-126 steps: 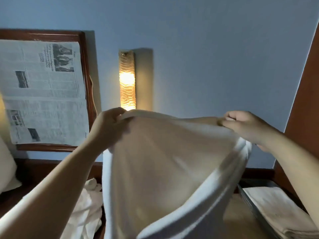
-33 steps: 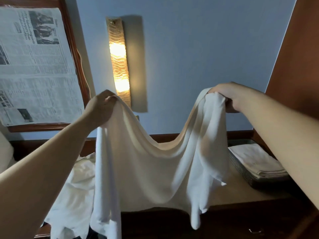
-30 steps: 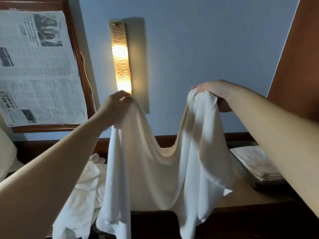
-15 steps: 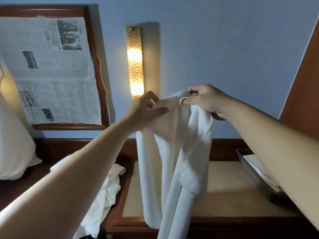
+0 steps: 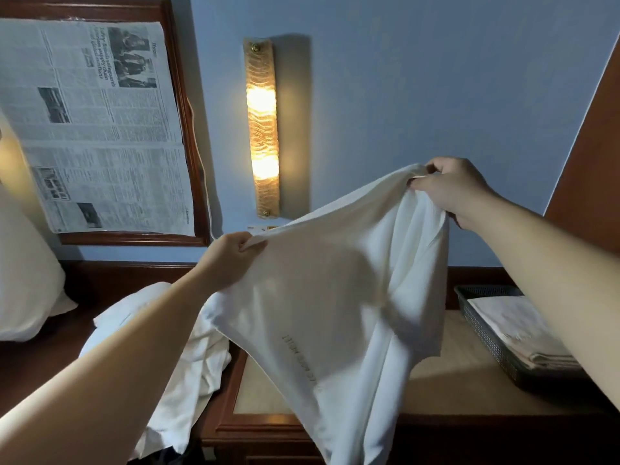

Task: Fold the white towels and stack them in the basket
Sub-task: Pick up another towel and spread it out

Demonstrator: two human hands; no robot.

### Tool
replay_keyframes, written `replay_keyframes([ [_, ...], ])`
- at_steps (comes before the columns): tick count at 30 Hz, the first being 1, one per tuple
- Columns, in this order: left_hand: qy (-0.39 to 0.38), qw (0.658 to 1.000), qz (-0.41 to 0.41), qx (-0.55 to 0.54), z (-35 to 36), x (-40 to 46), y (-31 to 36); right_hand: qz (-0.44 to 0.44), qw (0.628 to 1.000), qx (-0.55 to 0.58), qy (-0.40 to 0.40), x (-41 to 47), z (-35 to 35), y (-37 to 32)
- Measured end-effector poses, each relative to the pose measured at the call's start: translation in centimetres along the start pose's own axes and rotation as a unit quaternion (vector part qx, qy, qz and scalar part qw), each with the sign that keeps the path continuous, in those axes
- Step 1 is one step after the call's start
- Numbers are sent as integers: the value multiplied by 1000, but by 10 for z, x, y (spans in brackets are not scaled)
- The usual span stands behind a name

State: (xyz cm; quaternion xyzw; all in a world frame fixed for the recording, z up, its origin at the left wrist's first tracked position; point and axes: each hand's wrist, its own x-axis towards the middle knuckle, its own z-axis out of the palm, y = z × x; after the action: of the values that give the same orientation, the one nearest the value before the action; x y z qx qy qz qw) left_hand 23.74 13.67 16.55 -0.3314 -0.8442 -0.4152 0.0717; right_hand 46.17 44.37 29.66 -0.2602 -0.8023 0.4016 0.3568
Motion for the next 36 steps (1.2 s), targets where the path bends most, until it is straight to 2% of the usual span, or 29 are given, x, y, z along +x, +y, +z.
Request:
replay_keyframes([
  [9, 29, 998, 55, 14, -33, 24, 28, 40, 999, -14, 25, -4, -21, 22],
  [18, 19, 998, 56, 27, -33, 29, 42, 71, 997, -39, -6, -14, -28, 32],
  [24, 12, 998, 55, 23, -32, 29, 52, 120, 978, -97, -140, -20, -28, 39],
  [30, -15, 999, 48, 12, -32, 28, 69, 133, 955, -157, -215, -18, -11, 63],
  [33, -45, 997, 64, 0, -30, 23, 82, 154, 919, -183, -313, -24, 2, 71],
  [36, -64, 994, 86, 10, -24, 20, 95, 164, 854, -272, -412, -31, 19, 72],
])
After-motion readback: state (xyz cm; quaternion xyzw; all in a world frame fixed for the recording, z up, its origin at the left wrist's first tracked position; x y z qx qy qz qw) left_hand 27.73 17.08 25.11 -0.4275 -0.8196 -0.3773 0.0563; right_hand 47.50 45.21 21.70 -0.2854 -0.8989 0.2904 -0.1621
